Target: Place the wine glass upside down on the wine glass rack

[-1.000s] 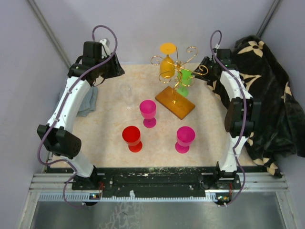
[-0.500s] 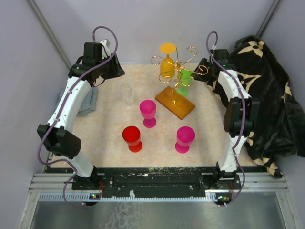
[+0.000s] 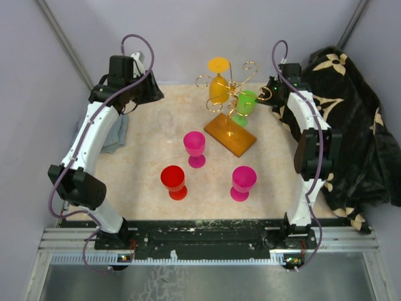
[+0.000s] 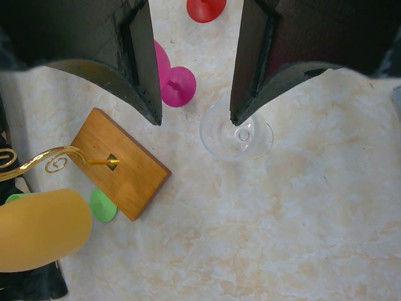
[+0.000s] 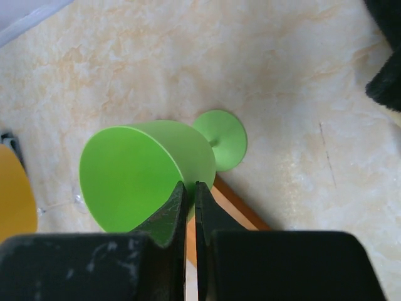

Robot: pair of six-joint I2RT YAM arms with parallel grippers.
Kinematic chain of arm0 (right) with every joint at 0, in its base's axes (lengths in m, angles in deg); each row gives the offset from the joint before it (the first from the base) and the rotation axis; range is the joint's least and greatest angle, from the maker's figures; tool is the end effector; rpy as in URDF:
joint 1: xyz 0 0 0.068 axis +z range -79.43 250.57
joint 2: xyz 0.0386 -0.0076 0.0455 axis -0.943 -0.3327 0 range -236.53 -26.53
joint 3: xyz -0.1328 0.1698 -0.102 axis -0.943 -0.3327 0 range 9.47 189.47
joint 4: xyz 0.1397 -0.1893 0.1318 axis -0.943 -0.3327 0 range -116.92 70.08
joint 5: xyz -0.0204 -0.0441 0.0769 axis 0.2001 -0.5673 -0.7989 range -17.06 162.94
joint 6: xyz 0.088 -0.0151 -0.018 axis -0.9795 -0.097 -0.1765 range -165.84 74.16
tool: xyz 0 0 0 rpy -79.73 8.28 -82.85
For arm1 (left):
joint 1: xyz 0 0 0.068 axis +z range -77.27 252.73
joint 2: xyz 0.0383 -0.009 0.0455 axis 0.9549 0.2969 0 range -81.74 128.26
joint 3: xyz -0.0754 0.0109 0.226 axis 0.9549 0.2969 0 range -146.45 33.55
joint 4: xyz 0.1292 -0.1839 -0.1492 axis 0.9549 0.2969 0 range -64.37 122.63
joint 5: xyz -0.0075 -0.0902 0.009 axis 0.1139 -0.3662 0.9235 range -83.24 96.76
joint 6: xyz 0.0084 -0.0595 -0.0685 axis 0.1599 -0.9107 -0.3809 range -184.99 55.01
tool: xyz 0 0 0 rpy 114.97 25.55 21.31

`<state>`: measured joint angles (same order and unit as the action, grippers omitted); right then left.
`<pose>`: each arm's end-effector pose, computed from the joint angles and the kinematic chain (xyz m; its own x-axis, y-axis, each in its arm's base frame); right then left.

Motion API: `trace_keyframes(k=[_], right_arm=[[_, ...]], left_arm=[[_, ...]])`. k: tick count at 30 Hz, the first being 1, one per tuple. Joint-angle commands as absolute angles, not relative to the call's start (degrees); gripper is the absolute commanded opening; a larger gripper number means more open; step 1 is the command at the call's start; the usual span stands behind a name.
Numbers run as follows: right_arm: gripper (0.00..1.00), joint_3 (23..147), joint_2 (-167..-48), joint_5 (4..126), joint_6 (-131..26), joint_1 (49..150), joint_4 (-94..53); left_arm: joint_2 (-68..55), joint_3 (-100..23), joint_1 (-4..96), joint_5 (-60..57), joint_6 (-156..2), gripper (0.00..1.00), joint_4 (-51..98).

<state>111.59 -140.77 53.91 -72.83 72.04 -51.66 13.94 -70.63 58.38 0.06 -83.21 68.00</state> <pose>0.4826 0.0390 0.2223 -0.7349 0.4103 -0.5400 0.0832 0.8448 0.5286 0.3983 -0.1118 0.3512 -0.6190 -0.1621 -0.7685 0.1542 0.9343 -0.3213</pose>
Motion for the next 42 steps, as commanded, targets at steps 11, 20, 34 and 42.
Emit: trace_keyframes(k=[11, 20, 34, 42], right_arm=[[0.0, 111.48, -139.14, 60.04, -71.2, 72.41, -54.3], [0.0, 110.49, -138.42, 60.48, -71.73, 72.41, -53.3], [0.0, 103.96, -130.33, 65.98, -74.88, 72.0, -46.12], [0.0, 103.41, -125.41, 68.85, -75.97, 70.76, -44.06]], left_arm=[[11.25, -69.14, 58.93, -1.05, -83.71, 0.54, 65.93], [10.91, -68.76, 58.93, -1.23, -84.0, 0.54, 65.72], [10.31, -68.65, 58.93, -1.25, -84.06, 0.54, 66.0], [9.97, -68.72, 58.93, -1.58, -84.29, 0.54, 65.95]])
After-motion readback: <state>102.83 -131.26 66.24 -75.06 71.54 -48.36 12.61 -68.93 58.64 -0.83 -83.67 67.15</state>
